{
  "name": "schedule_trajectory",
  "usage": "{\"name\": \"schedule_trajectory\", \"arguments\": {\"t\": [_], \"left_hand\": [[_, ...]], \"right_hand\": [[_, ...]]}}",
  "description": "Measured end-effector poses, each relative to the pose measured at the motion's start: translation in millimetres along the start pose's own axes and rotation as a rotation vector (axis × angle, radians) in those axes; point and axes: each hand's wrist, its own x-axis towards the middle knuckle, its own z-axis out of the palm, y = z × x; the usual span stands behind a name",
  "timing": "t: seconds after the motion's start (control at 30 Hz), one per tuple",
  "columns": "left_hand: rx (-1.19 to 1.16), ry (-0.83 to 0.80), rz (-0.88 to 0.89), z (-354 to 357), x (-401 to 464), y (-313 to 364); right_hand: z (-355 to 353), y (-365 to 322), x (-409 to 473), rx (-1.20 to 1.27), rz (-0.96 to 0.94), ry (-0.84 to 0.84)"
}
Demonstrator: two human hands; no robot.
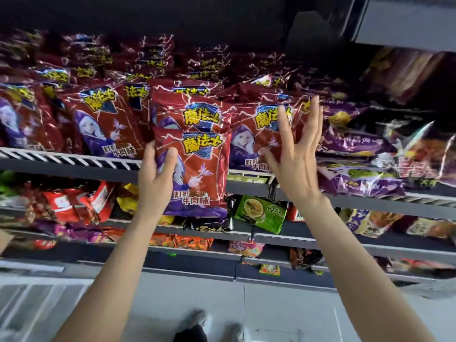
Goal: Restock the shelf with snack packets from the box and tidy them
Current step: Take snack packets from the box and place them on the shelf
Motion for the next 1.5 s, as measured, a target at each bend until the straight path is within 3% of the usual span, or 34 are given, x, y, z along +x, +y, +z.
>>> {"name": "schedule_trajectory", "arguments": {"t": [0.07,0.3,0.8,0.9,0.97,1.07,1.17,1.27,1.37,1.5], "left_hand": [[-0.005,0.009,0.001,2,1,-1],[-0.009,0.008,-0.007,1,3,0],[-0.008,-0.023,0.059,11,-2,13],[0.016,-0.024,0.065,13,-4,14],[-0.006,-0.016,0.081,15,-6,18],[-0.08,0.024,0.132,25,-13,34],[-0.163,0.039,0.228,48,-18,65],[-0.097,0.008,0.394,72,-12,83],[0.057,-0.047,0.436,90,1,80],[0.191,0.078,0.513,90,0,66]], "right_hand": [[6,0,-6,-0.059,-0.082,-0.046],[16,1,14,-0.046,-0.025,-0.218],[13,4,28,-0.024,0.0,-0.242],[-4,-8,27,0.111,0.013,-0.132],[-26,-17,23,0.347,0.086,-0.094],[-63,-36,6,0.626,0.209,-0.292],[-72,-41,-9,0.538,0.222,-0.362],[-72,-29,-6,0.514,0.344,-0.163],[-69,-18,-3,0.34,0.4,-0.033],[-57,-12,3,0.13,0.421,-0.169]]}}
